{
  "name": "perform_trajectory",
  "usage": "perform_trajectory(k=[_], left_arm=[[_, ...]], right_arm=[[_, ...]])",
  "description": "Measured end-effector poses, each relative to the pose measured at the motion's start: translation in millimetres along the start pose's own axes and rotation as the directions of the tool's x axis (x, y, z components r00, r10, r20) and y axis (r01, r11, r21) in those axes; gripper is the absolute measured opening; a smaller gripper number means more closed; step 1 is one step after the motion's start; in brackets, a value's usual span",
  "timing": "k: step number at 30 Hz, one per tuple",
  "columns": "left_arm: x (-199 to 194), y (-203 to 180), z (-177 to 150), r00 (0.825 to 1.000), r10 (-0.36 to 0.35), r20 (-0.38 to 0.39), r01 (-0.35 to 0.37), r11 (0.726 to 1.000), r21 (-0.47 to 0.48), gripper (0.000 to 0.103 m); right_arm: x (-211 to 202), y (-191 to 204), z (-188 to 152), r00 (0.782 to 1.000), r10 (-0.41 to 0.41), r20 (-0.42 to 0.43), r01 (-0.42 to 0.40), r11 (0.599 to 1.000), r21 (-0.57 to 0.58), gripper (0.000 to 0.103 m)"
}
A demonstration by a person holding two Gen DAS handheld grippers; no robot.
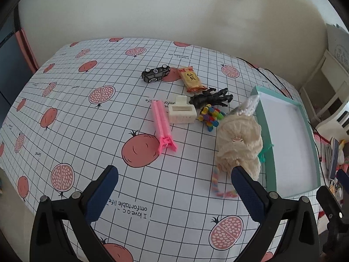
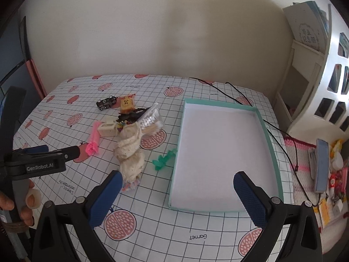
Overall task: Organize objects
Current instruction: 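Grasp the pink hair-roller clip with the left tool while the right tool grasps the cream lace cloth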
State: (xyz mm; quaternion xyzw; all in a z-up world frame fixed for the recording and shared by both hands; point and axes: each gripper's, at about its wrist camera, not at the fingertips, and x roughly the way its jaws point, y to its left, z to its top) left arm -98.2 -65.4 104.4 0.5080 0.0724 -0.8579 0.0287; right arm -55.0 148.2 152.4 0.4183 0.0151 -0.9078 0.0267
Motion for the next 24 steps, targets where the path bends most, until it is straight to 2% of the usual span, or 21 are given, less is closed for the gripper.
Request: perform_trajectory(k=[5, 10, 13, 21, 24], left_arm=[[15.0, 9.8, 22.8, 0.999, -0.008, -0.047, 0.005, 0.999, -0.053, 0.101], [32.9, 13.9, 43.6, 0.997, 0.041, -0.067, -0.045, 0.997, -0.057, 0.097], [47.4, 17.4, 53.7, 0.995, 0.063, -0.079, -0.068, 0.996, -0.059, 0.090], [88.3, 19.0, 61.5, 0.987, 0.076, -0.142, -0.085, 0.995, -0.058, 0.083], [99.3, 18.5, 60.1, 0.984, 0.064, -0.165, -0.074, 0.996, -0.057, 0.073]], right_arm=[[11.9, 17.0, 24.3, 0.999, 0.040, -0.026, -0.040, 0.999, -0.018, 0.100], [35.2, 28.8, 41.0, 0.993, 0.091, -0.079, -0.092, 0.996, -0.007, 0.096], [55.9, 34.0, 45.5, 0.984, 0.117, -0.132, -0.118, 0.993, 0.002, 0.091], [103.5, 48.3, 45.7, 0.956, 0.157, -0.247, -0.161, 0.987, 0.004, 0.082], [115.1, 52.6, 41.7, 0.950, 0.156, -0.272, -0.164, 0.986, -0.008, 0.079]])
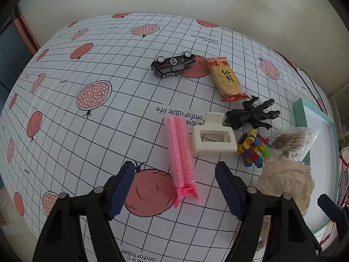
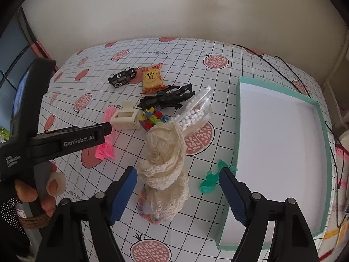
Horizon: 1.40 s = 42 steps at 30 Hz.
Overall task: Organize objects
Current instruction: 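Grasp the pink hair-roller clip with the left tool while the right tool grasps the cream lace cloth, then carry the pink roller with the left tool while the right tool carries the lace cloth into the teal tray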
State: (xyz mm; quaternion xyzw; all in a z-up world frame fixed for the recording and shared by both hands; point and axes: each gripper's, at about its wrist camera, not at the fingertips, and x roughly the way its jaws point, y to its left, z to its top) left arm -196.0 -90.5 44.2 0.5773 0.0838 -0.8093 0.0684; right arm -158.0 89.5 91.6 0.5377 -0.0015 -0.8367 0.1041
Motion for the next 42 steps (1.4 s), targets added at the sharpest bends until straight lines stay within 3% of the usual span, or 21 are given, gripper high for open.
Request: perform_trajectory(k=[4, 7, 12, 19, 27, 34, 42], left_arm=[[8.1, -1.7, -1.0, 1.000, 0.008, -0.003, -0.008, 1.000, 0.007, 0.072], [10.9, -1.3, -1.9, 1.000, -0.004, -0.013, 0.004, 1.000, -0.001, 0.063], [11.1, -4.2, -4.7, 1.000, -0.010, -0.030, 0.010, 1.000, -0.017, 0.061], [16.7, -7.2, -6.2, 0.998, -0.016, -0.054, 0.012, 0.998, -0.064, 0.048], [22.9, -16.5, -7.7, 0.998, -0.016, -0.066, 0.012, 0.998, -0.066, 0.030], [20.3, -17.0, -7.7, 0.998, -0.021, -0.064, 0.016, 0.996, -0.083, 0.028], [14.7, -15.6, -7.2, 0.998, -0.025, -0.058, 0.020, 0.997, -0.077, 0.028]], right_arm=[[13.0, -0.8, -0.7, 0.999, 0.016, -0.036, -0.016, 1.000, 0.009, 0.073], [18.7, -2.4, -2.0, 0.998, 0.040, -0.049, -0.039, 0.999, 0.028, 0.071], [28.5, 0.1, -1.4, 0.995, 0.069, -0.071, -0.066, 0.997, 0.048, 0.067], [36.7, 1.5, -5.5, 0.991, 0.095, -0.091, -0.089, 0.993, 0.072, 0.058], [39.9, 0.2, -3.9, 0.987, 0.131, -0.091, -0.123, 0.988, 0.090, 0.040], [44.0, -0.9, -1.1, 0.984, 0.157, -0.089, -0.146, 0.982, 0.117, 0.022], [36.8, -0.8, -1.6, 0.981, 0.178, -0.071, -0.169, 0.979, 0.113, 0.016]])
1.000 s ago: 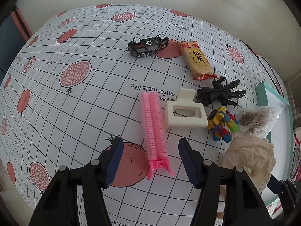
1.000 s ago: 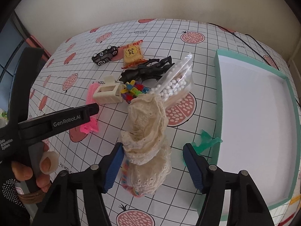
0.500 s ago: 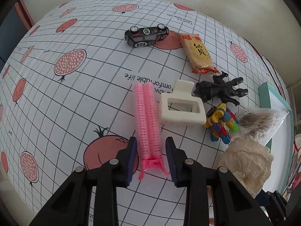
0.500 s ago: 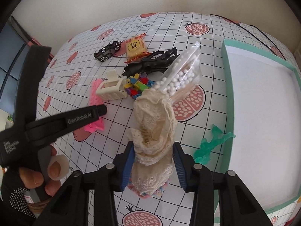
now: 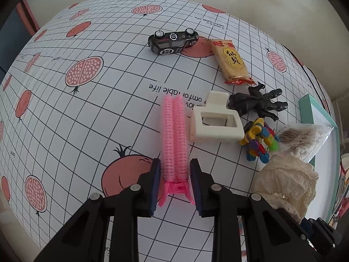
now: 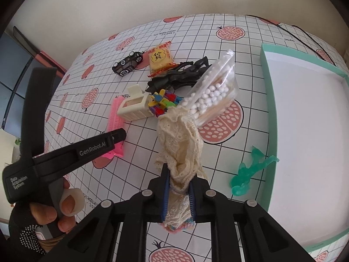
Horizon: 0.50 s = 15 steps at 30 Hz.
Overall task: Organize objects
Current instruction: 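Carry the pink roller with the left tool while the right tool carries the lace cloth into the teal tray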
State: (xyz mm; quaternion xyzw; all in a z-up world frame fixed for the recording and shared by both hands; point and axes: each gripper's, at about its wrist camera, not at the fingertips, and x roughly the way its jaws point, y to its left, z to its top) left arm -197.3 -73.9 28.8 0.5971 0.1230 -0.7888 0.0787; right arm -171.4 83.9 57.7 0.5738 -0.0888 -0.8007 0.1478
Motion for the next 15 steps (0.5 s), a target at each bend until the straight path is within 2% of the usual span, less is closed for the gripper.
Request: perform_trajectory(k=[11, 12, 15], left_arm=[[-31.2, -8.4, 0.9, 0.998, -0.028, 0.062, 0.027, 1.000, 0.012, 0.028], [-23.3, 3.7, 5.0, 0.997, -0.031, 0.069, 0.030, 0.999, 0.013, 0.028], [-26.1, 5.8, 4.8, 0.995, -0.033, 0.090, 0.031, 0.999, 0.018, 0.028]], right_arm=[[-26.3, 12.4, -1.2, 0.998, 0.014, 0.064, -0.012, 0.999, -0.036, 0.015], [-29.8, 13.5, -1.2, 0.997, 0.020, 0.072, -0.017, 0.999, -0.041, 0.015], [-41.8, 18.3, -0.8, 0.994, 0.034, 0.100, -0.029, 0.998, -0.053, 0.015]])
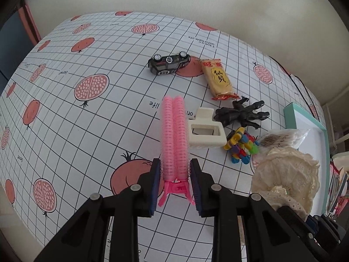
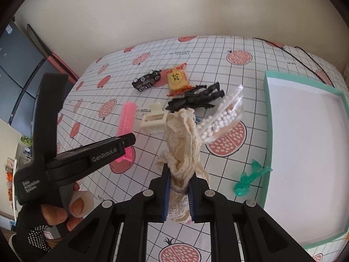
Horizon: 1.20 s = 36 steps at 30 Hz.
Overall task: Organize objects
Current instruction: 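Carry the pink roller with the left tool while the right tool carries the lace cloth into the teal tray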
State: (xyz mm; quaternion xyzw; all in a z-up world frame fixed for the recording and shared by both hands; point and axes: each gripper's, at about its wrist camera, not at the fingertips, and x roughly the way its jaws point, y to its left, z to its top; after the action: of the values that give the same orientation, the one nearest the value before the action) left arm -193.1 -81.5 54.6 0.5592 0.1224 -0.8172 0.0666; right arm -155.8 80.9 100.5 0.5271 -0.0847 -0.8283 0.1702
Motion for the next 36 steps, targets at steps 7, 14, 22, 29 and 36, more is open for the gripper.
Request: perform_trajectory(k=[7, 14, 22, 29, 36], left_arm=[[-19.4, 0.6, -8.9, 1.000, -0.009, 0.023, 0.009, 1.000, -0.009, 0.028], [-29.3, -1.4, -5.9, 0.998, -0.013, 0.057, 0.014, 1.000, -0.019, 0.028], [-62.9, -32.1, -0.9, 0.986, -0.092, 0.139, 0.089, 0.996, 0.027, 0.028], [-96.9, -82.7, -0.3, 0.966, -0.153, 0.209, 0.126, 0.982, 0.140, 0.028], [-112.8, -137.9, 0.9, 0.954, -0.205, 0.220, 0.153, 0.960, 0.233, 0.028]], right_arm=[[-17.0, 7.0, 3.4, 0.999, 0.017, 0.046, -0.016, 1.000, -0.015, 0.015], [-29.0, -8.9, 4.7, 0.997, 0.001, 0.078, -0.001, 1.000, 0.007, 0.015], [-70.0, -65.7, 7.7, 0.980, -0.042, 0.192, 0.017, 0.992, 0.128, 0.015], [-131.7, -110.7, 22.2, 0.944, -0.074, 0.321, -0.002, 0.973, 0.231, 0.015], [-162.2, -127.0, 35.4, 0.918, -0.121, 0.378, 0.029, 0.970, 0.240, 0.015]])
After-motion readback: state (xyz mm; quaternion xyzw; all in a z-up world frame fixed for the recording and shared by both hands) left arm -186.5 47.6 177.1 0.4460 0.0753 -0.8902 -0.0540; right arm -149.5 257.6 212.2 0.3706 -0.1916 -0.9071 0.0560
